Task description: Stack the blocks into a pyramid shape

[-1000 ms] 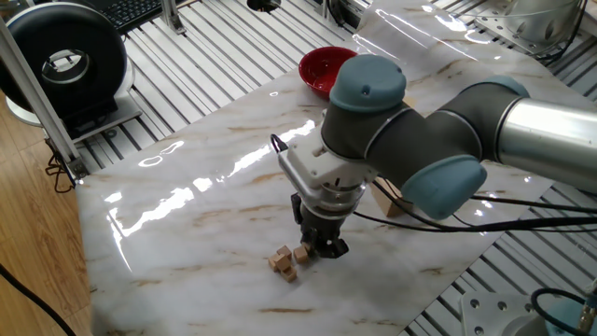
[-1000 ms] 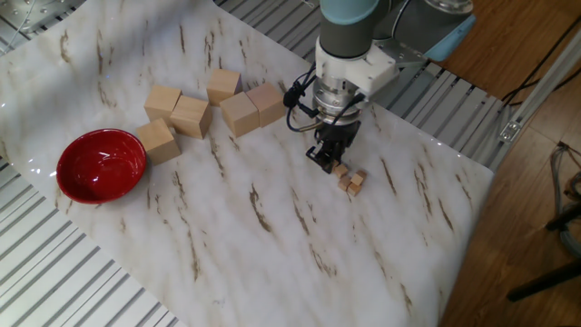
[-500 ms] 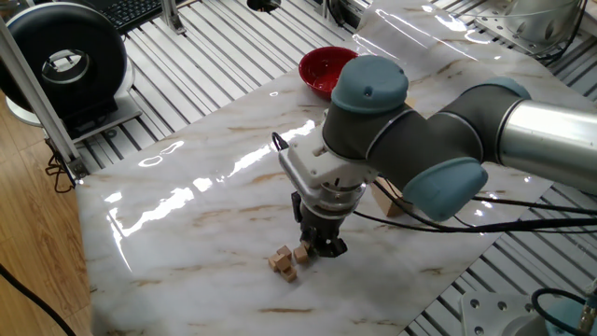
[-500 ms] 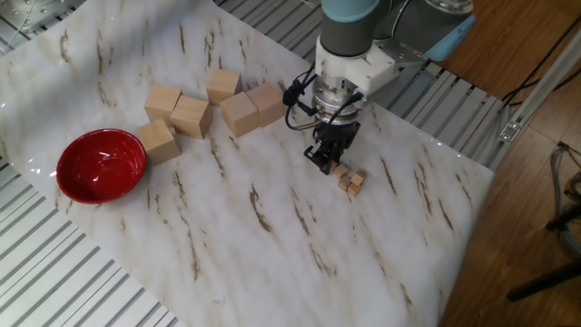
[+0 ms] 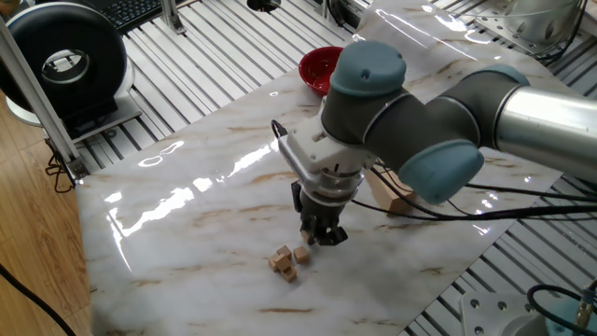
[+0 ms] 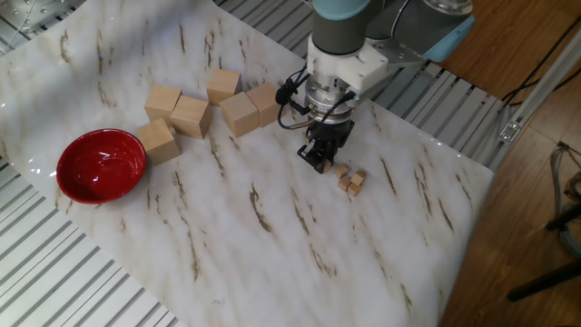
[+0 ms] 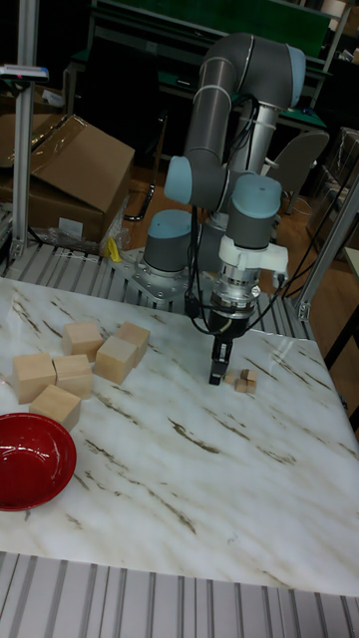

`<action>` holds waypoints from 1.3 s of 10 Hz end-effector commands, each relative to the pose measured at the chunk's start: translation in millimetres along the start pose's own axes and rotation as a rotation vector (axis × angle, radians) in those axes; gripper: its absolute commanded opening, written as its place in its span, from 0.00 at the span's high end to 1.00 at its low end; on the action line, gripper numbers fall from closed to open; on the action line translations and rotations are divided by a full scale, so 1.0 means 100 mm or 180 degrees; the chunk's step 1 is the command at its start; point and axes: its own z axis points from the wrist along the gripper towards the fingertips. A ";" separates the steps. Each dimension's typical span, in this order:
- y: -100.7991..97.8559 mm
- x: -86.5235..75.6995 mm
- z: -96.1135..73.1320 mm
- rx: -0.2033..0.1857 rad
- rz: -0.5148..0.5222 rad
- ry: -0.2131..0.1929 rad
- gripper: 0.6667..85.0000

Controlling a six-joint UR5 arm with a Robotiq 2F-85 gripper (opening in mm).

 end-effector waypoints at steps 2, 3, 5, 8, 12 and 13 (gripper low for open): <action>-0.15 0.07 -0.04 -0.0017 -0.0010 -0.0052 0.86; -0.18 0.07 -0.06 -0.0031 -0.0010 -0.0050 0.86; -0.25 0.08 -0.11 -0.0060 -0.0035 -0.0046 0.86; -0.37 0.19 -0.14 -0.0093 -0.0070 -0.0037 0.87; -0.44 0.30 -0.09 -0.0033 -0.0083 0.0010 0.90; -0.44 0.35 -0.08 -0.0018 -0.0089 0.0012 0.91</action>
